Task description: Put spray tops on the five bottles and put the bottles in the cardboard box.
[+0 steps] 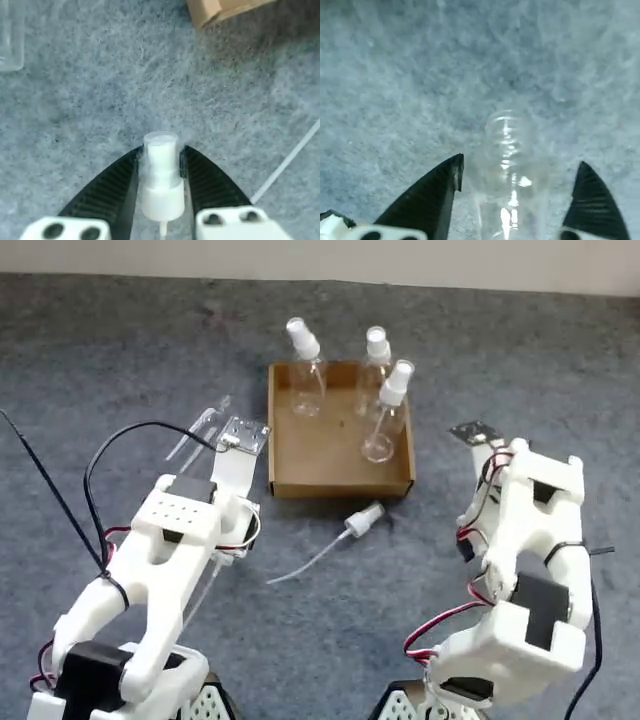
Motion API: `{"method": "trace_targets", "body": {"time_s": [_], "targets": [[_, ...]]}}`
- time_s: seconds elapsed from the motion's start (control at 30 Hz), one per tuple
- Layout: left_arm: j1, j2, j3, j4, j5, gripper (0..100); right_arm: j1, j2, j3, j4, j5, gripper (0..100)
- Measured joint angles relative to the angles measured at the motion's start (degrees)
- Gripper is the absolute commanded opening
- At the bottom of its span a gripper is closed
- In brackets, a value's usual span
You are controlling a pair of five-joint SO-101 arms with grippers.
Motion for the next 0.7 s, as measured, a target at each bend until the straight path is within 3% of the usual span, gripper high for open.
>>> {"method": "trace_targets", "body": {"time_s": [0.4, 0.57, 0.7], "targets": [[0.0, 0.0, 0.26, -1.23, 0.0, 1, 6.24, 0.7, -3.25, 0.18, -0.09, 0.5], [0.0, 0.0, 0.26, -1.23, 0.0, 1, 8.09, 0.26, -9.14, 2.9, -3.87, 0.3], [0.0, -0.79, 0.26, -1.23, 0.0, 1, 4.4, -4.75, -12.04, 8.09, -5.27, 0.3]]}}
